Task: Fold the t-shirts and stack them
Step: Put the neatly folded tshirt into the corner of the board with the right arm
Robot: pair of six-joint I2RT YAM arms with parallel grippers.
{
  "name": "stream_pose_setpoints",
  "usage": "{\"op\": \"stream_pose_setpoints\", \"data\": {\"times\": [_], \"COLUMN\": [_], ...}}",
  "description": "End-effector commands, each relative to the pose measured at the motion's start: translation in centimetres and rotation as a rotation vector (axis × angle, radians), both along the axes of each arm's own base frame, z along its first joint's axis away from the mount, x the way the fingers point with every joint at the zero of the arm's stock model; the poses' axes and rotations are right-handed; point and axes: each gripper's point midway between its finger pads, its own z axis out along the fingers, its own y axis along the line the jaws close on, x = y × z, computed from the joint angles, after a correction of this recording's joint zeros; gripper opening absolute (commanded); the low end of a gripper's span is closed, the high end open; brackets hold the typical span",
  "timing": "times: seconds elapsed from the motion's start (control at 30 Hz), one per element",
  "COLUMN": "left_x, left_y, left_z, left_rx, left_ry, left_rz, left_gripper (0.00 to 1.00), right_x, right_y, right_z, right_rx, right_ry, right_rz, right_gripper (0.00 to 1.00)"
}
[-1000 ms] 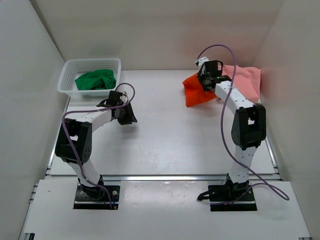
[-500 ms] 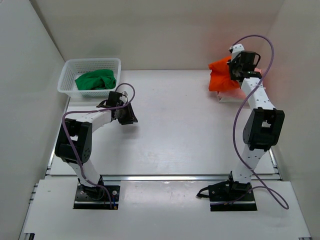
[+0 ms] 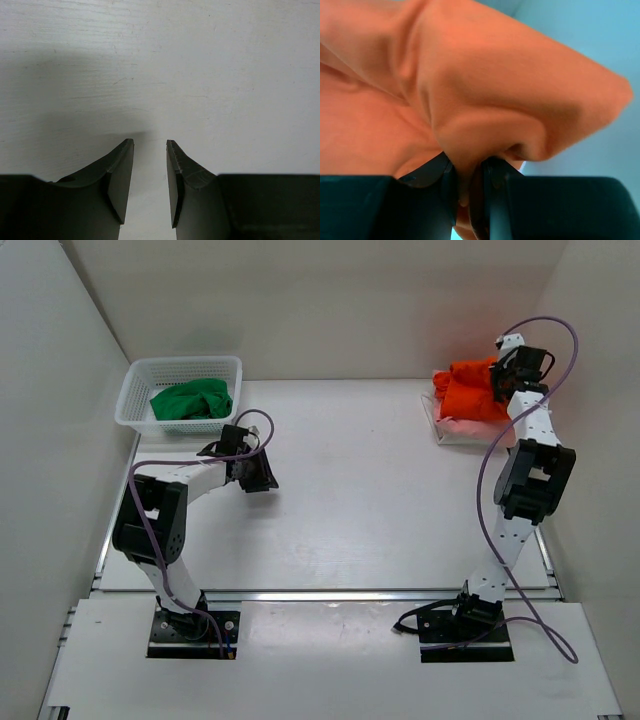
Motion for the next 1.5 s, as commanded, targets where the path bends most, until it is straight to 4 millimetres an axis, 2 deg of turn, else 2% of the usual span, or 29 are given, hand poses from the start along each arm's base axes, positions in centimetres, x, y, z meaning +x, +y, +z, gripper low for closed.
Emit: {"op": "stream_pose_setpoints", "data": {"times": [0.0, 0.07, 0.1, 0.13, 0.2, 0.27, 0.3, 0.37, 0.43, 0.47, 0.5, 0.53, 0.6, 0.73, 0.77, 0.8, 0.83, 0.9, 0.93, 1.0, 1.03, 1.07, 1.1, 1.17, 1.2, 1.23, 1.27, 1.3, 1.47], "left_x": [0.2, 0.1, 0.3, 0.2, 0.0, -0.1, -0.7, -0.3, -0.3, -0.5, -0.7, -0.7, -0.9, -1.0, -1.1, -1.1, -1.0, -1.6, -1.8, -2.2, -2.6, -3.0, -3.1, -3.8, -4.3, -5.1, -5.4, -6.0, -8.7], "left_y": [-0.3, -0.5, -0.2, -0.3, -0.6, -0.7, -0.7, -1.1, -1.1, -1.0, -1.6, -1.9, -2.4, -3.1, -3.1, -3.3, -3.7, -3.8, -3.8, -3.9, -3.7, -3.3, -2.9, -2.3, -1.8, -1.8, -1.6, -1.3, -0.9], "left_z": [0.2, 0.0, 0.1, 0.0, 0.0, 0.4, -0.1, 0.6, 0.7, 0.5, 0.7, 0.8, 1.2, 2.4, 2.7, 3.1, 3.7, 4.4, 4.5, 6.4, 7.3, 7.2, 8.6, 9.9, 10.7, 11.3, 11.5, 11.9, 11.7], "left_rx": [-0.004, 0.000, 0.003, 0.007, 0.018, 0.012, 0.010, -0.007, -0.006, -0.005, -0.022, -0.034, -0.077, -0.086, -0.067, -0.058, -0.051, -0.038, -0.039, -0.089, -0.121, -0.130, -0.149, -0.120, -0.107, -0.098, -0.082, -0.074, -0.079], "left_ry": [-0.016, -0.014, -0.020, -0.016, -0.025, -0.040, -0.019, -0.045, -0.048, -0.042, -0.038, -0.040, -0.047, -0.082, -0.088, -0.088, -0.102, -0.088, -0.082, -0.119, -0.143, -0.140, -0.174, -0.206, -0.219, -0.226, -0.238, -0.241, -0.263], "left_rz": [-0.013, -0.017, -0.015, -0.019, -0.035, -0.035, -0.037, -0.036, -0.040, -0.042, -0.069, -0.083, -0.117, -0.149, -0.151, -0.164, -0.178, -0.188, -0.187, -0.192, -0.186, -0.176, -0.167, -0.169, -0.161, -0.181, -0.182, -0.184, -0.195], "left_gripper": [0.44, 0.45, 0.45, 0.46, 0.46, 0.46, 0.46, 0.46, 0.46, 0.54, 0.71, 0.73, 0.59, 0.46, 0.34, 0.26, 0.23, 0.24, 0.26, 0.40, 0.48, 0.49, 0.50, 0.54, 0.55, 0.57, 0.58, 0.64, 0.78], "right_x": [1.9, 2.7, 3.0, 3.6, 3.8, 4.3, 4.4, 4.3, 3.9, 3.4, 3.1, 2.2, 1.2, -1.5, -1.7, -2.1, -2.7, -3.7, -4.4, -5.6, -6.9, -8.0, -9.7, -13.0, -14.7, -17.0, -18.1, -19.7, -23.8], "right_y": [-1.3, -2.0, -2.2, -2.1, -2.3, -1.6, -2.0, -1.5, -1.7, -1.6, -2.0, -2.4, -2.7, -3.8, -3.4, -2.8, -2.4, 1.4, 2.5, 8.1, 9.3, 11.6, 13.1, 16.1, 18.3, 19.0, 20.7, 21.6, 21.9], "right_z": [-0.1, -1.3, -2.0, -1.1, -0.7, 0.6, 2.2, 3.1, 5.5, 6.6, 7.9, 10.1, 11.5, 14.5, 13.9, 14.8, 14.2, 12.4, 13.4, 10.7, 9.2, 8.6, 6.1, 5.5, 2.9, 1.8, 2.4, 0.9, -1.2], "right_rx": [-0.068, -0.120, -0.137, -0.141, -0.151, -0.193, -0.217, -0.246, -0.262, -0.265, -0.275, -0.288, -0.286, -0.273, -0.263, -0.238, -0.217, -0.143, -0.128, -0.101, -0.093, -0.044, 0.006, 0.135, 0.167, 0.175, 0.209, 0.220, 0.286], "right_ry": [-0.034, -0.017, -0.012, -0.042, -0.073, -0.113, -0.157, -0.177, -0.236, -0.253, -0.292, -0.334, -0.356, -0.401, -0.379, -0.395, -0.357, -0.287, -0.295, -0.211, -0.149, -0.117, -0.040, -0.010, 0.043, 0.061, 0.029, 0.062, 0.107], "right_rz": [-0.036, -0.081, -0.102, -0.116, -0.151, -0.161, -0.197, -0.217, -0.279, -0.303, -0.333, -0.376, -0.417, -0.514, -0.509, -0.496, -0.475, -0.398, -0.385, -0.308, -0.290, -0.267, -0.271, -0.238, -0.196, -0.184, -0.143, -0.132, -0.105], "right_gripper": [0.00, 0.05, 0.16, 0.33, 0.39, 0.42, 0.46, 0.48, 0.47, 0.47, 0.48, 0.48, 0.48, 0.53, 0.53, 0.53, 0.53, 0.53, 0.53, 0.53, 0.58, 0.57, 0.57, 0.58, 0.60, 0.60, 0.62, 0.62, 0.69]}}
